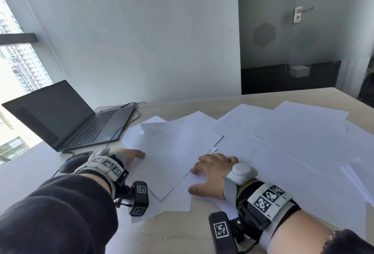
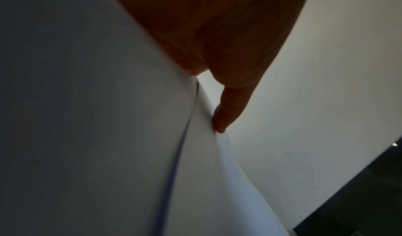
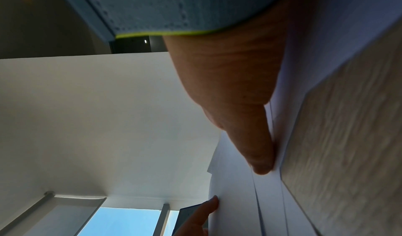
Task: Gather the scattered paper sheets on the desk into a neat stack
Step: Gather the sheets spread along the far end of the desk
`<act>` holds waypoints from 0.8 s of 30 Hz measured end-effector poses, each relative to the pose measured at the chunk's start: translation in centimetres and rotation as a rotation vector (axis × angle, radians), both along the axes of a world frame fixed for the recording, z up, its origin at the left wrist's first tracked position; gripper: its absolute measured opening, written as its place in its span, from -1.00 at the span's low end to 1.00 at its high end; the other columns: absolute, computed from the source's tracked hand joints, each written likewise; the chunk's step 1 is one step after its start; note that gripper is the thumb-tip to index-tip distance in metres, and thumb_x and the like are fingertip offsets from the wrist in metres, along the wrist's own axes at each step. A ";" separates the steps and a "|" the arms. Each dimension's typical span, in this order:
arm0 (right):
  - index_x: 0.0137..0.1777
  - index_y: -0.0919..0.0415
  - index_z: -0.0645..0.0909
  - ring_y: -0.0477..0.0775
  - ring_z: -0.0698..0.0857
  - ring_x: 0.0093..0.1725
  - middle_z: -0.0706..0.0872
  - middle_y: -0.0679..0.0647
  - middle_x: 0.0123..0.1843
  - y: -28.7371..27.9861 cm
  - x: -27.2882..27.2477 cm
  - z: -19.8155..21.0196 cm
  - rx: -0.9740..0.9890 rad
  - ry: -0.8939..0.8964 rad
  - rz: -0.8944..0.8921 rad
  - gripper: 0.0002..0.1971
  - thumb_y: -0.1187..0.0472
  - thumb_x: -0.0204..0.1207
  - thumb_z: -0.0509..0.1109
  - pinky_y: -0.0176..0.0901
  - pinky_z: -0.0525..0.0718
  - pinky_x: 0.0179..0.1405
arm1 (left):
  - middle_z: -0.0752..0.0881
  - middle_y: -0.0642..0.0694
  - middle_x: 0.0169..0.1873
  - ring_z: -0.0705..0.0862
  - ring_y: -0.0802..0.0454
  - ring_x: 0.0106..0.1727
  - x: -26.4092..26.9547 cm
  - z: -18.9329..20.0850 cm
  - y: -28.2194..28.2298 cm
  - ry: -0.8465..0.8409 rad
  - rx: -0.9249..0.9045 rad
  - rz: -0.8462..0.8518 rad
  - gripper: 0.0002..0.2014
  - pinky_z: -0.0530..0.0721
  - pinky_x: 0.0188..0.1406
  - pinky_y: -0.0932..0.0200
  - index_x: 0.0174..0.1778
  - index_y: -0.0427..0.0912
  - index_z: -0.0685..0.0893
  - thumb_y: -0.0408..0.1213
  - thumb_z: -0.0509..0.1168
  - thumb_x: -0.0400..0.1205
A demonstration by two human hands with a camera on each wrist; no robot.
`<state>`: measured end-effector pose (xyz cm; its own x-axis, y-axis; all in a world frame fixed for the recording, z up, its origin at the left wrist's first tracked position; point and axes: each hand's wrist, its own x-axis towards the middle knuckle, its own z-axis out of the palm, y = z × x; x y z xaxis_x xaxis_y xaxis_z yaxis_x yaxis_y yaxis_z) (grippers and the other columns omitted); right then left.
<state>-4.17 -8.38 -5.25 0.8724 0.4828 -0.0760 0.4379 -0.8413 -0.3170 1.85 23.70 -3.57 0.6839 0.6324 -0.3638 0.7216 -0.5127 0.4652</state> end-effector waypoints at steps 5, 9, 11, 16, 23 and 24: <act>0.41 -0.36 0.45 -0.06 0.11 0.71 0.24 -0.27 0.67 0.2 0.6 -0.7 0.017 -0.014 -0.013 -0.43 -0.45 0.40 0.19 0.21 0.08 0.55 | 0.66 -0.29 0.20 0.66 -0.29 0.26 0.5 -0.3 1.4 -0.115 -0.127 0.069 -0.20 0.53 0.47 -0.22 0.43 -0.34 0.59 0.10 0.59 0.38; 0.34 -0.32 0.46 -0.06 0.19 0.68 0.35 -0.33 0.59 0.5 1.1 -1.2 0.019 -0.014 0.000 -0.44 -0.48 0.37 0.15 0.25 0.12 0.51 | 0.68 -0.30 0.21 0.69 -0.17 -0.09 -0.3 1.1 0.8 -0.129 -0.225 0.026 -0.39 0.49 -0.15 0.08 0.54 -0.40 0.48 -0.10 0.41 0.68; 0.30 -0.33 0.45 -0.07 0.24 0.64 0.42 -0.34 0.50 0.5 1.3 -1.4 0.023 -0.014 0.000 -0.44 -0.49 0.34 0.12 0.25 0.16 0.48 | 0.68 -0.24 -0.18 0.61 -0.10 -0.40 -0.8 1.2 0.8 -0.112 -0.255 0.027 -0.38 0.45 -0.34 0.12 0.52 -0.40 0.49 -0.07 0.43 0.66; 0.33 -0.32 0.45 -0.09 0.15 0.70 0.33 -0.35 0.62 0.5 1.4 -1.5 0.025 -0.015 -0.001 -0.45 -0.46 0.37 0.15 0.26 0.10 0.53 | 0.79 -0.28 -0.10 0.75 -0.23 -0.23 -0.9 1.1 0.9 -0.163 -0.376 0.053 -0.21 0.67 0.01 -0.02 0.33 -0.33 0.66 0.16 0.59 0.32; 0.33 -0.35 0.48 -0.16 0.10 0.71 0.26 -0.34 0.68 0.4 1.4 -1.4 0.045 0.000 -0.013 -0.48 -0.45 0.39 0.17 0.26 0.02 0.58 | 0.73 -0.20 -0.63 0.68 -0.08 -0.73 -2.4 2.7 -1.9 -0.263 -0.510 -0.027 -0.81 0.67 -0.61 0.17 -0.10 -0.30 0.63 -0.26 0.27 0.75; 0.33 -0.35 0.48 -0.16 0.10 0.71 0.26 -0.34 0.68 0.4 1.3 -1.3 0.044 0.001 -0.016 -0.48 -0.45 0.40 0.17 0.26 0.01 0.59 | 0.76 -0.24 -0.59 0.71 -0.12 -0.70 -2.5 2.8 -1.8 -0.279 -0.525 -0.010 -0.82 0.72 -0.52 0.08 -0.08 -0.29 0.63 -0.24 0.30 0.74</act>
